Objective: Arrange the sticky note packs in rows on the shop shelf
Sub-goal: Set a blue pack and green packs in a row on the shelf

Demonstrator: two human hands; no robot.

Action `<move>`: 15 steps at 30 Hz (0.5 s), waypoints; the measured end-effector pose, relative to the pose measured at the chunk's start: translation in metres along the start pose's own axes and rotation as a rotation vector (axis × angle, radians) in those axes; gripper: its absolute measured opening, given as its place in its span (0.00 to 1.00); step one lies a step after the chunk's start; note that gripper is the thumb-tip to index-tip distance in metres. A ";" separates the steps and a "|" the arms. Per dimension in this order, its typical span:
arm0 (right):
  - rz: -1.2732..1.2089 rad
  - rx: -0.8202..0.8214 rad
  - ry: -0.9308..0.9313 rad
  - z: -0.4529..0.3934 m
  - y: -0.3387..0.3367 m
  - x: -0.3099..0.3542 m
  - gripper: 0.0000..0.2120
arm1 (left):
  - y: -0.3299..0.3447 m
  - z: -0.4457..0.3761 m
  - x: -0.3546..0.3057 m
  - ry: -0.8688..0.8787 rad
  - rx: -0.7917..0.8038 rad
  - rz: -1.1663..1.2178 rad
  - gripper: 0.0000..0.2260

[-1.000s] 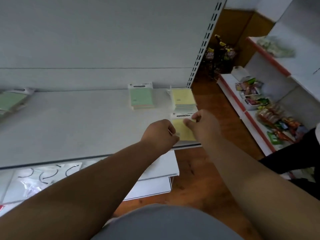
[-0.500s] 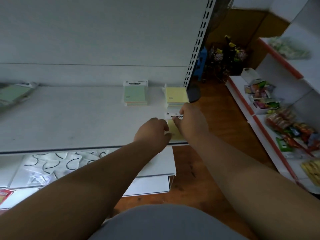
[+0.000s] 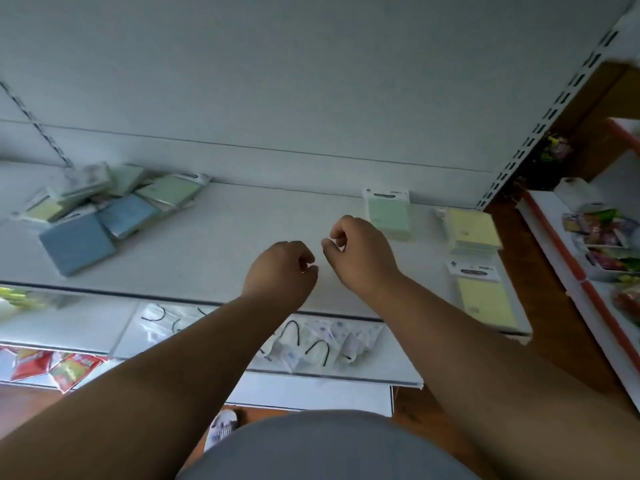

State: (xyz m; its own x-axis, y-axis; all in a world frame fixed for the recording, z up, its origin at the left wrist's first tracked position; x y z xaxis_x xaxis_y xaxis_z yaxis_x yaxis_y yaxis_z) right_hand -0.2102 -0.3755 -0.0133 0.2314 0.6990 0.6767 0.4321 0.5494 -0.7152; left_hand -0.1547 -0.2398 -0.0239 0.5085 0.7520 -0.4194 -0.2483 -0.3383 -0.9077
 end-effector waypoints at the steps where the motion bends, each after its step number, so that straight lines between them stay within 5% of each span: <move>1: -0.010 0.006 -0.003 -0.008 0.017 0.015 0.06 | -0.010 -0.004 0.022 -0.016 -0.005 -0.002 0.09; 9: -0.137 0.137 -0.015 -0.060 0.152 0.146 0.07 | -0.099 -0.030 0.191 -0.185 -0.097 -0.012 0.07; 15: -0.237 0.295 0.228 -0.091 0.223 0.199 0.19 | -0.130 -0.039 0.263 -0.245 -0.124 -0.059 0.17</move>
State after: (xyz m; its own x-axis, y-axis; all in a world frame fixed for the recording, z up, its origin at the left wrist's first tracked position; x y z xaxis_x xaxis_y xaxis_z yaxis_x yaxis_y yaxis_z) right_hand 0.0112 -0.1557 -0.0225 0.3565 0.4368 0.8259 0.2368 0.8129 -0.5322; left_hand 0.0433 -0.0196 -0.0168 0.3008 0.8818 -0.3632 -0.1133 -0.3451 -0.9317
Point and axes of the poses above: each hand's wrist, its own z-axis away from the middle knuckle, its own y-axis out of the palm, x = y × z, the point moved 1 cm from there along -z, towards the middle knuckle, and after that the axes turned 10 degrees about -z, right-handed, at the moved point
